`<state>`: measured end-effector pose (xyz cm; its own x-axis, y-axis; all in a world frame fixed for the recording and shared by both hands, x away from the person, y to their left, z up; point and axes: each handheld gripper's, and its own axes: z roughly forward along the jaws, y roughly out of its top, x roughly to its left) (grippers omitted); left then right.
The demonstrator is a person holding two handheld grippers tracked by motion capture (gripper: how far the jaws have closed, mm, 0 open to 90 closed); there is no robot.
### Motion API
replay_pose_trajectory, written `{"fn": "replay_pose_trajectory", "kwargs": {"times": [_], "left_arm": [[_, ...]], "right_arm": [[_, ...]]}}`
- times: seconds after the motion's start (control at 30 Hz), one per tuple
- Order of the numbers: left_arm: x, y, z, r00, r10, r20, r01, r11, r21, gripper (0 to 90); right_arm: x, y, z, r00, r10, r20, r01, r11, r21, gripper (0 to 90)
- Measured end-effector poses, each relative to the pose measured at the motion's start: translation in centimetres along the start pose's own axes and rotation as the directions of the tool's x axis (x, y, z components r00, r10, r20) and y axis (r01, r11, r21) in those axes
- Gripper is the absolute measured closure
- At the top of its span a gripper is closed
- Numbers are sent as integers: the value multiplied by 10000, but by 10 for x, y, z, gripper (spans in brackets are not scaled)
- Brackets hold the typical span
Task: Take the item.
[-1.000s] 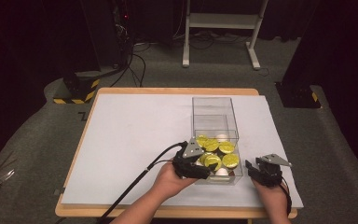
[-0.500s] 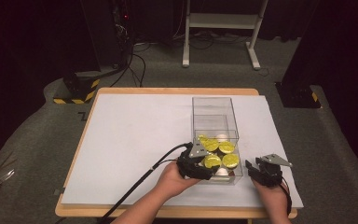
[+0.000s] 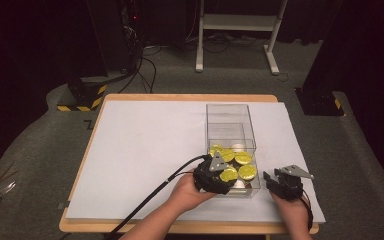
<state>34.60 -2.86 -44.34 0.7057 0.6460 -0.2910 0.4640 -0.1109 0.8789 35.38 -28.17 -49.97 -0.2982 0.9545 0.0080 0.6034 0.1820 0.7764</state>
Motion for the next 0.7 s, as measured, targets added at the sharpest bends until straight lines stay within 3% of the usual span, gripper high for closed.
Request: {"fn": "replay_pose_trajectory", "kwargs": {"times": [0.23, 0.3, 0.53, 0.7], "left_arm": [[0, -2, -1, 10000, 87, -31, -87, 10000, -13, 368], [0, -2, -2, 9996, 275, -27, -275, 9996, 67, 371], [-1, -4, -3, 10000, 13, -7, -13, 9995, -315, 375], [-1, -1, -7, 9999, 154, 47, -151, 9984, -548, 376]], "right_arm": [[0, 0, 0, 10000, -10, -3, 10, 10000, 14, 524], [0, 0, 0, 10000, -2, -12, 2, 10000, 15, 524], [0, 0, 0, 10000, 8, -16, -8, 10000, 3, 524], [0, 0, 0, 10000, -3, -14, 3, 10000, -15, 524]]}}
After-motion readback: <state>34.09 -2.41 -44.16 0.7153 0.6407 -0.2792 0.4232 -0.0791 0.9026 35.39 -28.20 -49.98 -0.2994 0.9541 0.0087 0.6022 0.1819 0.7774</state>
